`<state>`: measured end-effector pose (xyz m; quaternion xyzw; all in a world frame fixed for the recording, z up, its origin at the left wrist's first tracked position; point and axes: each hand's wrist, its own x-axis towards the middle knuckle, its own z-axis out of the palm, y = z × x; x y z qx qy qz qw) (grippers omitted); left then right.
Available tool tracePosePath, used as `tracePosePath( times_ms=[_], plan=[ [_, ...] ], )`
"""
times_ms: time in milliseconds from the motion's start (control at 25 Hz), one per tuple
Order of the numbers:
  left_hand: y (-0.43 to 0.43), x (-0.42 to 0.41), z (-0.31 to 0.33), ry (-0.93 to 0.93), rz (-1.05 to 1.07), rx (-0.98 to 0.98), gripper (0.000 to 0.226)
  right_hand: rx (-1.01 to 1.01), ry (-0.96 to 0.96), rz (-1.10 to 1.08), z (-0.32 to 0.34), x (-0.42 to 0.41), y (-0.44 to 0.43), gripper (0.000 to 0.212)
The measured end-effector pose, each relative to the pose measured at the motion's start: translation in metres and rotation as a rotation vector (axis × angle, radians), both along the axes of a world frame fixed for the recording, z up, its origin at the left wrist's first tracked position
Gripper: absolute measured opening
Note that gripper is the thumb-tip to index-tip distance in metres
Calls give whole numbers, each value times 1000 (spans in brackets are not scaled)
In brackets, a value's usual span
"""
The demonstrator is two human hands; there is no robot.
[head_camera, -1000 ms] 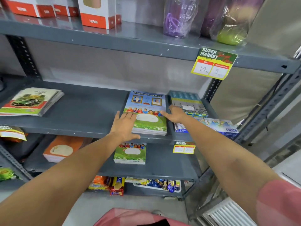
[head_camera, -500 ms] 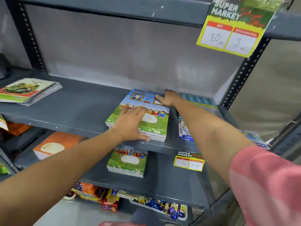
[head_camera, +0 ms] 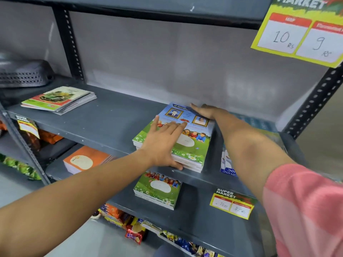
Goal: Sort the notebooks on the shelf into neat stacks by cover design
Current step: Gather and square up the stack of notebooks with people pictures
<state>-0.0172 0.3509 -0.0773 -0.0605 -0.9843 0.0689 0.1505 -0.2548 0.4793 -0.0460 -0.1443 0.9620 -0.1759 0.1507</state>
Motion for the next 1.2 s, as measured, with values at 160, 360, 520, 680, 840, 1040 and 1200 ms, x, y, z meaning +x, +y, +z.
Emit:
tracePosePath(
  times_ms=[160,360,520,680,840,1040,1200],
  plan=[
    [3,-3,6,-47,15,2,135,-83,50,-79,-4,-4,-3,103],
    [3,-2,4,-111,54,62,138,32,163,-72,2,15,-8,92],
    [-12,4,14,-307,119,120,151,-261,230,-248,25,76,0,92],
    [-65,6,29,-492,302,421,156,-326,-52,-202,20,174,27,134],
    [-80,6,21,-511,292,564,126,-168,-190,-151,-4,229,25,156],
    [-72,4,18,-437,282,441,104,-175,19,-304,-10,239,16,143],
    [-75,-1,15,-386,286,446,96,-126,40,-347,-4,236,15,139]
  ],
)
